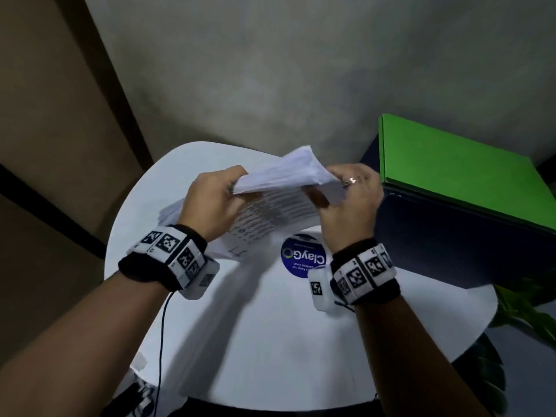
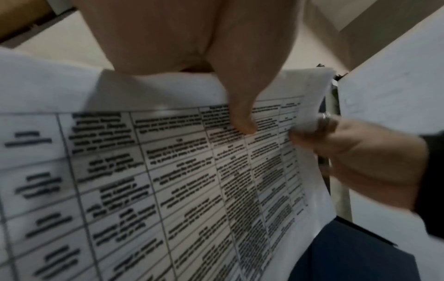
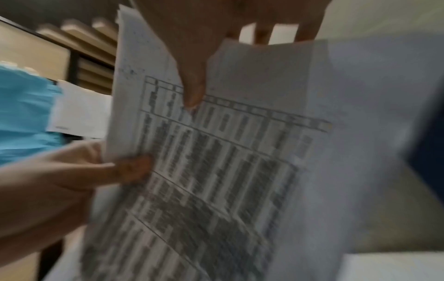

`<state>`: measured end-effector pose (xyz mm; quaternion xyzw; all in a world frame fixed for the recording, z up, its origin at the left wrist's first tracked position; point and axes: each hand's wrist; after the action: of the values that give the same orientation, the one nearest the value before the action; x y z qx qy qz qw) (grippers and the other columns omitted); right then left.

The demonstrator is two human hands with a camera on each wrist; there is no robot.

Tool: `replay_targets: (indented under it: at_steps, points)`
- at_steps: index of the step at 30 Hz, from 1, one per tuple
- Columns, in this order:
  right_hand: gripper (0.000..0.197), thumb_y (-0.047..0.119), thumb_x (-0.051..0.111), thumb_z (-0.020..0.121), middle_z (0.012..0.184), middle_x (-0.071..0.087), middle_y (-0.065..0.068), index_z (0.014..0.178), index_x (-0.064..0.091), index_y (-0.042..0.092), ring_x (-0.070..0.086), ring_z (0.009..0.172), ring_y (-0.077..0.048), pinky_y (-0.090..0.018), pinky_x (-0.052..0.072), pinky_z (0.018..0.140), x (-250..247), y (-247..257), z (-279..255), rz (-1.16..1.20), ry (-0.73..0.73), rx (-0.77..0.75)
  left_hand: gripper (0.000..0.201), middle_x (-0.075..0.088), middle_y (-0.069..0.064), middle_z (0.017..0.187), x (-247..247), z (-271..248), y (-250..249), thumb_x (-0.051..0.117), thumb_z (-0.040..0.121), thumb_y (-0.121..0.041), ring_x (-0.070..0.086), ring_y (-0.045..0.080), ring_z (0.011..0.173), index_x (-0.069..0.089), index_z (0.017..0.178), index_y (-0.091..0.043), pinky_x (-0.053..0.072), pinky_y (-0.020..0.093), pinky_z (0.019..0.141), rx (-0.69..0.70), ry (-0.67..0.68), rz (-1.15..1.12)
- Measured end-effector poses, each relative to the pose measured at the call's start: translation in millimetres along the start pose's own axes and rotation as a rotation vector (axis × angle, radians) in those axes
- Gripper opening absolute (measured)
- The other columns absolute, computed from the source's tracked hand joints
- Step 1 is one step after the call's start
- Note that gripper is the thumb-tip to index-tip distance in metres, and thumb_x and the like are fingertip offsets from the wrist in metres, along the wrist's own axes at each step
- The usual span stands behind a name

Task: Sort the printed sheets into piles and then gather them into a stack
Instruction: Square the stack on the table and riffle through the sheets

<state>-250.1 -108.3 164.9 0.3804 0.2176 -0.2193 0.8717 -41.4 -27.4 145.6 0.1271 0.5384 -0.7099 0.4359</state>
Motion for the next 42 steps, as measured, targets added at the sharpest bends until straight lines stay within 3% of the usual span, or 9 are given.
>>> replay_targets:
  at_steps: [5, 10, 16, 21, 24, 29, 34, 37, 42]
  points:
    - [0.103, 0.039, 0.097, 0.048, 0.142, 0.049, -0.009, 0.133, 0.038, 0.039, 0.051, 0.130, -0.026, -0.053, 0.043, 0.109, 22.8, -30.8, -27.0, 0.529, -0.008, 0.760, 0.011, 0.064, -0.016, 0.068, -1.0, -0.2, -0.5, 0.078, 0.082, -0.009, 0.060, 0.004, 0.064, 0.068, 0.085, -0.010, 0.048, 0.016, 0.060, -0.248, -0.124, -0.437]
    - [0.036, 0.002, 0.086, 0.072, 0.098, 0.077, 0.004, 0.103, 0.071, 0.014, 0.073, 0.097, -0.014, -0.032, 0.058, 0.086, 15.0, -19.1, -17.3, 0.699, 0.021, 0.593, 0.027, 0.075, -0.012, 0.098, 2.8, -14.7, -0.7, 0.074, 0.085, -0.009, 0.072, 0.003, 0.092, 0.068, 0.112, -0.010, 0.057, 0.017, 0.075, -0.350, -0.215, -0.666]
    - [0.033, 0.003, 0.090, 0.065, 0.082, 0.078, 0.013, 0.088, 0.072, 0.018, 0.075, 0.083, -0.007, -0.034, 0.059, 0.082, 15.9, -23.5, -61.5, 0.636, 0.142, 0.705, 0.083, 0.067, 0.006, 0.126, 29.3, -61.7, 36.5, 0.084, 0.071, -0.044, 0.066, 0.003, 0.112, 0.050, 0.135, -0.005, 0.056, 0.023, 0.090, -0.406, 0.058, -0.615]
    - [0.043, -0.002, 0.088, 0.064, 0.095, 0.079, 0.001, 0.102, 0.073, 0.011, 0.075, 0.094, -0.017, -0.030, 0.060, 0.081, 9.1, -21.5, -62.1, 0.731, 0.134, 0.652, 0.125, 0.064, 0.003, 0.116, 18.8, -52.4, 28.8, 0.084, 0.051, -0.067, 0.067, -0.006, 0.101, 0.039, 0.135, 0.015, 0.050, 0.010, 0.085, -0.347, -0.045, -0.839]
    - [0.045, 0.009, 0.088, 0.066, 0.094, 0.076, 0.010, 0.105, 0.066, 0.018, 0.071, 0.092, -0.009, -0.023, 0.055, 0.082, 6.8, -11.7, -52.6, 0.833, 0.020, 0.581, 0.110, 0.054, 0.002, 0.123, 9.6, -41.1, 11.9, 0.067, 0.062, -0.081, 0.059, 0.003, 0.108, 0.042, 0.134, 0.000, 0.047, 0.019, 0.091, -0.257, -0.169, -0.876]
    - [0.022, 0.032, 0.066, 0.080, 0.102, 0.065, -0.008, 0.103, 0.069, 0.033, 0.060, 0.094, -0.041, -0.056, 0.048, 0.094, 8.8, -4.8, -38.6, 0.803, -0.114, 0.492, 0.043, 0.062, -0.001, 0.112, 9.4, -24.4, -6.5, 0.047, 0.091, -0.044, 0.056, 0.014, 0.101, 0.060, 0.111, -0.009, 0.042, 0.034, 0.089, -0.243, -0.361, -0.822]
    - [0.069, 0.022, 0.079, 0.068, 0.105, 0.070, 0.017, 0.127, 0.043, 0.018, 0.066, 0.096, 0.003, -0.018, 0.053, 0.085, 9.4, -12.8, -44.6, 0.830, -0.005, 0.532, 0.070, 0.055, -0.003, 0.121, 9.2, -23.3, 3.7, 0.064, 0.075, -0.072, 0.058, 0.016, 0.108, 0.046, 0.125, -0.026, 0.048, 0.039, 0.093, -0.271, -0.201, -0.889]
    - [0.078, 0.009, 0.091, 0.064, 0.119, 0.067, -0.003, 0.130, 0.049, 0.009, 0.068, 0.107, -0.008, -0.030, 0.057, 0.094, 19.9, -22.2, -62.5, 0.689, 0.086, 0.689, 0.093, 0.052, -0.011, 0.130, 16.1, -30.6, 9.2, 0.078, 0.063, -0.067, 0.059, -0.003, 0.117, 0.028, 0.132, -0.030, 0.048, 0.019, 0.097, -0.277, -0.031, -0.725]
    - [0.055, 0.024, 0.092, 0.066, 0.103, 0.075, 0.008, 0.114, 0.065, 0.016, 0.070, 0.101, -0.004, -0.038, 0.056, 0.097, 31.9, -32.3, -77.6, 0.635, 0.135, 0.902, 0.064, 0.066, 0.002, 0.125, 28.8, -31.6, 29.2, 0.076, 0.082, -0.022, 0.065, 0.009, 0.116, 0.046, 0.137, -0.008, 0.050, 0.042, 0.104, -0.411, 0.030, -0.642]
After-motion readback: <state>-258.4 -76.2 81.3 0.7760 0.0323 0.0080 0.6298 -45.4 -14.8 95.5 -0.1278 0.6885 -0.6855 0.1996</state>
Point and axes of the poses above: each hand's wrist, its own z-axis towards the middle knuckle, its own x-axis out of the palm, y = z × x
